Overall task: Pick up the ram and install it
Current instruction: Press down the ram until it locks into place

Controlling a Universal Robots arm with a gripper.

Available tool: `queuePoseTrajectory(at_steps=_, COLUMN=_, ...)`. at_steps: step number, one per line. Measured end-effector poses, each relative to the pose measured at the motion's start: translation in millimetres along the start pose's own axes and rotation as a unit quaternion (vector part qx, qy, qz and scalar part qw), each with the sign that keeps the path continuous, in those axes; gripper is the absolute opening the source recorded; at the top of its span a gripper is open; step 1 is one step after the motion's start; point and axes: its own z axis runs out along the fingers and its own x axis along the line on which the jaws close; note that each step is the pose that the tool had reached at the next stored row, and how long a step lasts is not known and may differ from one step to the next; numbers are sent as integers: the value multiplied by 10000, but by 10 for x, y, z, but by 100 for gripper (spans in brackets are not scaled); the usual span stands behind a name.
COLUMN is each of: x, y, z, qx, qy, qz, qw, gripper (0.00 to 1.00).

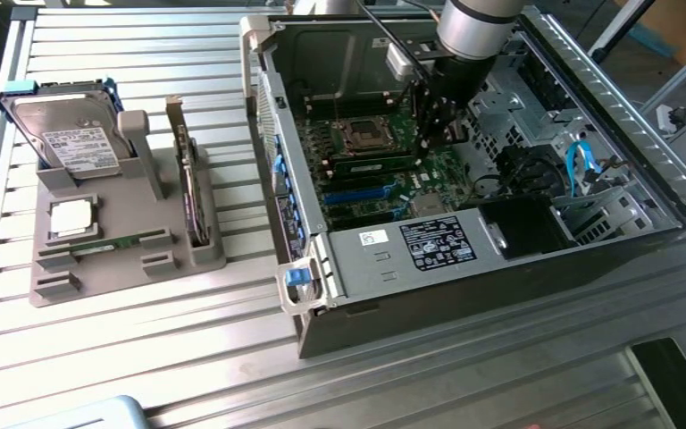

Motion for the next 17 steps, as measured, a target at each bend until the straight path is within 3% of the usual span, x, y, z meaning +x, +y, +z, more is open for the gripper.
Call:
queuePoseTrajectory(at_steps=10, x=2, y=6, z=-49, qx=0, qy=0, qz=-1, qw=10000, gripper=11)
queuePoseTrajectory(at_steps=17, x=-5, y=242, z=-50, qx=2, qy=-3, qz=0, qw=10000, gripper=11)
